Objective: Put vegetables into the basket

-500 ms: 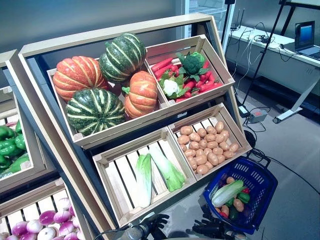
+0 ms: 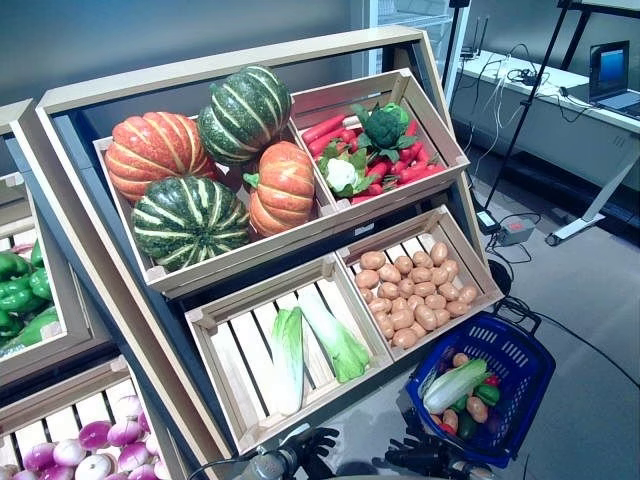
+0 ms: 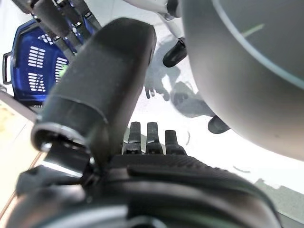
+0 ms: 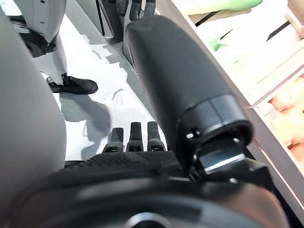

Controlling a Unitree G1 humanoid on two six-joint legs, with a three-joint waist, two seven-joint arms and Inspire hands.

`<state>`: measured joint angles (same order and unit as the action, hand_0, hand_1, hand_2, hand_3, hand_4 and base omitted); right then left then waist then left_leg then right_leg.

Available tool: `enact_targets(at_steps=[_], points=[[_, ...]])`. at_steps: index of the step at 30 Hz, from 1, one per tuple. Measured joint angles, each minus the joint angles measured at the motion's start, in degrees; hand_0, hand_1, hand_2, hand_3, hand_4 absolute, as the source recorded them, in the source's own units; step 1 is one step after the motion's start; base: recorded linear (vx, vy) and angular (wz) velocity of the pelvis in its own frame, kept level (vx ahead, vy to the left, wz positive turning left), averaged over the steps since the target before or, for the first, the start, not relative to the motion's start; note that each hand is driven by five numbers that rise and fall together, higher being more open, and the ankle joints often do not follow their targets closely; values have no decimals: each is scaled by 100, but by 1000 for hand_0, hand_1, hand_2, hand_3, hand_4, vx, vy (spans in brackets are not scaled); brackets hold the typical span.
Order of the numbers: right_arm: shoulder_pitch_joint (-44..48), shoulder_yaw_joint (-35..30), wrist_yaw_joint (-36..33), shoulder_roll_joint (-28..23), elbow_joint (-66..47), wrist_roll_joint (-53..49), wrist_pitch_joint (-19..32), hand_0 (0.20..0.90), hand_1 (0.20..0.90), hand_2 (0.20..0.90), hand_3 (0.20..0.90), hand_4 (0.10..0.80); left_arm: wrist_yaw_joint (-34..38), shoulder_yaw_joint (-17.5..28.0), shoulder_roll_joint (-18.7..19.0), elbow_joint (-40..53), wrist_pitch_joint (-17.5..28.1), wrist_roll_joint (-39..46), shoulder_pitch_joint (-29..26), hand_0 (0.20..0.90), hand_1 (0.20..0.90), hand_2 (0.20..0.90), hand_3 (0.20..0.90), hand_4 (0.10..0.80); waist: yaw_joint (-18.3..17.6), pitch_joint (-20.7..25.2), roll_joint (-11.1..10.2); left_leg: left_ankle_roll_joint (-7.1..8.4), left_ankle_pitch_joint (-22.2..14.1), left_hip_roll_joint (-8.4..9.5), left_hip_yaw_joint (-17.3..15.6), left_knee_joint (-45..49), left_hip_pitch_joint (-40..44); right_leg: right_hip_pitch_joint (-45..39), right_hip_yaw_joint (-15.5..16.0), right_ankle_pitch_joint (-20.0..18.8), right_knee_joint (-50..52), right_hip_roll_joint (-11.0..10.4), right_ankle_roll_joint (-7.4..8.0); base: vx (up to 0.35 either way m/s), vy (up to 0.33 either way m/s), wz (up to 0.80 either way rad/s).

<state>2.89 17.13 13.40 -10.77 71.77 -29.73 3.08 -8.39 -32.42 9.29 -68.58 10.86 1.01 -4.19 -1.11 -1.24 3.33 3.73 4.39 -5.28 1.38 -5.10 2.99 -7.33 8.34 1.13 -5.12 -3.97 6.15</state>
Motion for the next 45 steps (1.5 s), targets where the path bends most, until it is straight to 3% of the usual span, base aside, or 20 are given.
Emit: enact_targets(at_steps=[7, 10, 12, 14, 16, 20, 21, 22, 24, 26, 30, 35, 41, 45], points=[[-10, -4, 2, -15, -47, -50, 146, 900, 900, 900, 900, 800, -170, 40, 85, 263, 542, 971, 248, 900, 900, 900, 900, 800, 3, -90, 41, -31, -21, 0, 1, -1, 3, -15, 0, 14, 0, -3, -25, 0, 0, 0], [-194, -87, -6, -102, -548, -317, 154, 900, 900, 900, 900, 800, -258, 198, 544, 2154, 849, 1586, 772, 900, 900, 900, 900, 800, 79, -302, 33, -20, 1, 3, 32, -1, 0, -17, 11, 5, 1, -3, -16, 11, 8, 5], [-482, -103, -102, -198, -1195, -527, 190, 900, 900, 900, 900, 800, 227, 428, 734, 3337, 1155, 1583, 828, 900, 900, 900, 900, 800, 177, -363, 7, -8, 28, 32, 144, 0, -40, -21, 41, -6, 1, -8, 10, 6, 1, 18], [-443, -109, -113, -181, -1198, -681, 221, 900, 900, 900, 900, 800, 497, 665, 697, 3434, 1400, 1730, 647, 900, 900, 900, 900, 800, 205, -346, 1, 1, 34, 37, 147, 0, -30, -37, 39, 0, 1, -10, 17, 58, 6, 6], [-602, -115, -311, -197, -1748, -732, 320, 900, 900, 900, 900, 800, 1431, 995, 799, 3762, 1404, 1255, 607, 900, 900, 900, 900, 800, 179, -354, 6, 3, 35, 32, 150, -1, -46, -22, 51, 7, 1, -6, 18, 26, 3, 0], [-562, -88, -542, -185, -1973, -788, 367, 900, 900, 900, 900, 800, 2533, 1490, 776, 3779, 1330, 960, 543, 900, 900, 900, 900, 800, 215, -428, -54, 32, 26, 43, 125, 187, -184, 126, 128, 65, 252, -32, 38, -261, -9, 7], [-572, 21, -692, -307, -2445, -985, 554, 900, 900, 900, 900, 800, 3321, 1511, 749, 3758, 1253, 525, 213, 900, 900, 900, 900, 800, 182, -714, -35, 32, 27, 162, 93, 915, -704, 721, 351, 358, 1197, -177, -65, -175, 14, 39], [-476, 70, -686, -293, -2614, -1153, 779, 900, 900, 900, 900, 800, 4044, 1462, 814, 3579, 1250, 246, -180, 900, 900, 900, 900, 800, 205, -924, -227, -8, 100, 290, -75, 1212, -1055, 1122, 266, 480, 1502, -236, -229, -103, 31, 56], [-243, 100, -725, -283, -2524, -1172, 810, 900, 900, 900, 900, 800, 4637, 1456, 798, 3285, 1223, 106, -537, 900, 900, 900, 900, 800, 123, -1056, -166, -145, -243, 185, -151, 1244, -1147, 1358, 306, 670, 1837, -146, -211, -78, 37, 25], [14, 117, -776, -251, -2465, -1173, 817, 900, 900, 900, 900, 800, 5099, 1482, 955, 3211, 1224, 91, -764, 900, 900, 900, 900, 800, 222, -1287, -396, -173, -289, 271, -190, 1385, -1327, 1787, 122, 779, 2273, -215, -200, -101, 37, -30], [165, 25, -862, -310, -2437, -1172, 856, 900, 900, 900, 900, 800, 4684, 1493, 1026, 3244, 1347, 304, -1111, 900, 900, 900, 900, 800, 202, -1726, -432, -245, -326, 389, -194, 1659, -1570, 2065, -23, 818, 2647, -330, -169, 26, 25, -5], [-13, -77, -861, -317, -2408, -1182, 848, 900, 900, 900, 900, 800, 5272, 1485, 1001, 3142, 1276, -68, -1159, 900, 900, 900, 900, 800, 52, -1866, -317, -291, -332, 440, -225, 1775, -1509, 1987, -26, 866, 2728, -376, -140, -7, 56, 2], [148, -44, -863, -330, -2515, -1350, 849, 900, 900, 900, 900, 800, 5438, 1481, 915, 2922, 703, 61, -1287, 900, 900, 900, 900, 800, 16, -2097, -336, -246, -695, 437, -305, 2535, -1802, 2323, -175, 1214, 3483, -411, -212, -26, 21, -8], [302, -6, -876, -441, -2733, -1352, 848, 900, 900, 900, 900, 800, 5441, 1468, 890, 2866, 458, 230, -1554, 900, 900, 900, 900, 800, -57, -2317, -426, -222, -1057, 417, -296, 3466, -2459, 2951, -316, 1520, 4374, -404, -284, -53, 30, -2]])
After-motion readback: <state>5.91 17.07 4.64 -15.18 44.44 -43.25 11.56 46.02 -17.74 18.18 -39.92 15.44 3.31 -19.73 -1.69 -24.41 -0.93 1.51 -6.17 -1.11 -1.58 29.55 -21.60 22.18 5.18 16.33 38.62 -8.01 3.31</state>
